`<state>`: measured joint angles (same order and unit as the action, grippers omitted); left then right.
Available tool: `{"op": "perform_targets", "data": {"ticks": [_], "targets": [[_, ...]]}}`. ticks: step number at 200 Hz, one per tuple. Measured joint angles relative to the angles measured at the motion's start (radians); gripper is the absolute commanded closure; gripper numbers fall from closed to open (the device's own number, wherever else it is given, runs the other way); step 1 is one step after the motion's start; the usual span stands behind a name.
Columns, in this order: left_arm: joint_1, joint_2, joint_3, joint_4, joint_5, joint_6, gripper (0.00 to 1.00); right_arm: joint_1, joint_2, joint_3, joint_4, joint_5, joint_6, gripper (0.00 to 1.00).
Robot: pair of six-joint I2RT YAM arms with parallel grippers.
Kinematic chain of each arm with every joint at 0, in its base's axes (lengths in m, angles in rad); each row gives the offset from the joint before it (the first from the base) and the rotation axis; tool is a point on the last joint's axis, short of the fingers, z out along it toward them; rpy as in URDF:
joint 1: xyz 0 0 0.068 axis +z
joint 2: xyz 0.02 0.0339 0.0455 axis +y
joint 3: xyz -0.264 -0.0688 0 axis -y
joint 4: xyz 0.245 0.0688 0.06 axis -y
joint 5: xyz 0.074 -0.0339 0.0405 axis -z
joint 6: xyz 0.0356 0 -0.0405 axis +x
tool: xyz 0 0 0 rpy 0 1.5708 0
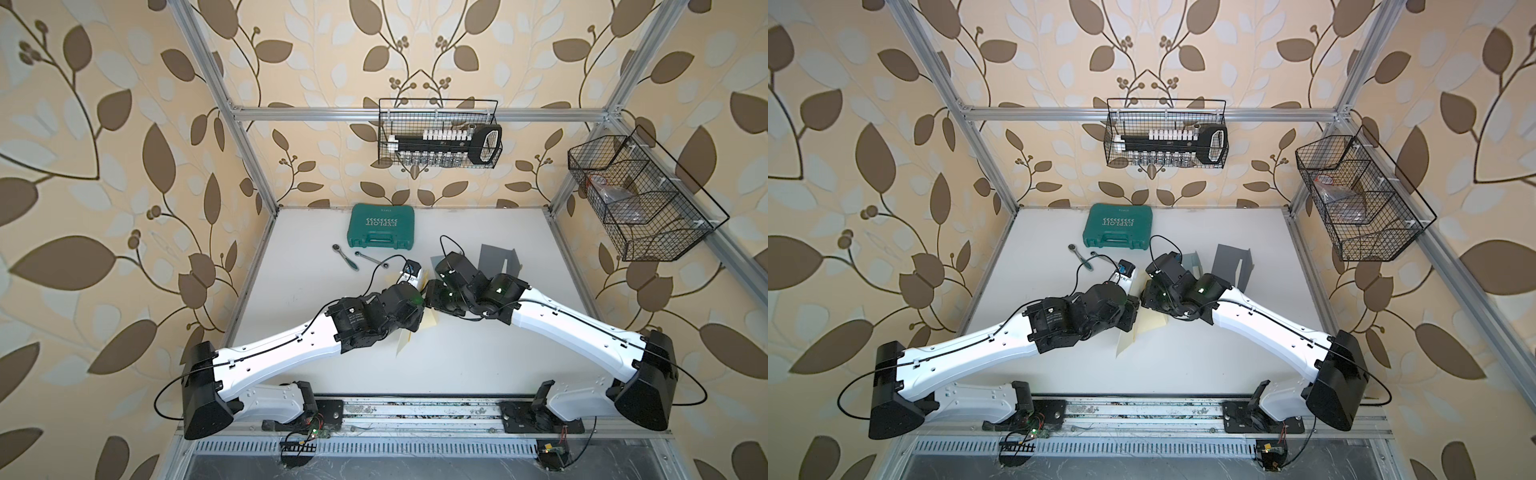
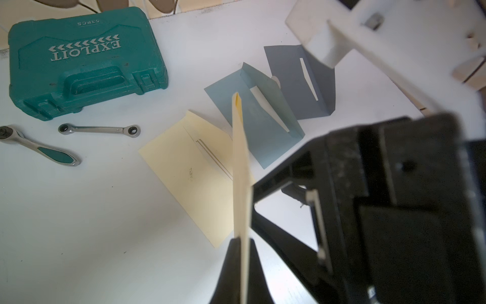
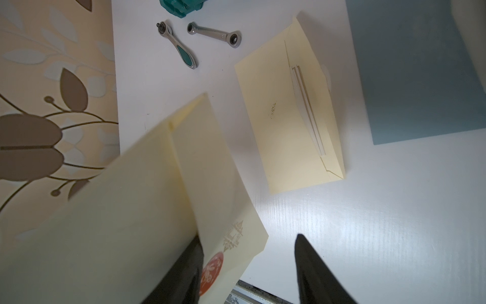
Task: Open the envelope
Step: Open the envelope flap on the envelope.
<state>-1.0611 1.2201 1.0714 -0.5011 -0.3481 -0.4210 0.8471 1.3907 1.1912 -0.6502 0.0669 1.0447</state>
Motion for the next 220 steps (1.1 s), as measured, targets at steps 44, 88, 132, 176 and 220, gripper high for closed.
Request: {"op": "perform_targets", "data": {"ticks": [44,88,132,176,220], "targets": [[0.0,0.006,0.0,0.004,0.001,0.002,1.0,0.003,0.0,0.0,-0.011,0.018,0.006,0.48],[0.0,0.007,0.0,0.007,0.006,0.003,1.0,0.004,0.0,0.0,-0.012,0.023,0.01,0.53],[0.0,0.007,0.0,0.005,0.008,0.002,1.0,0.004,0.006,0.0,-0.002,0.006,0.01,0.58],[0.0,0.012,0.0,0.004,0.01,0.003,1.0,0.004,0.013,0.0,0.011,-0.008,0.01,0.66],[0.0,0.013,0.0,0.003,0.016,0.003,1.0,0.004,0.015,0.0,0.018,-0.015,0.009,0.77]]}}
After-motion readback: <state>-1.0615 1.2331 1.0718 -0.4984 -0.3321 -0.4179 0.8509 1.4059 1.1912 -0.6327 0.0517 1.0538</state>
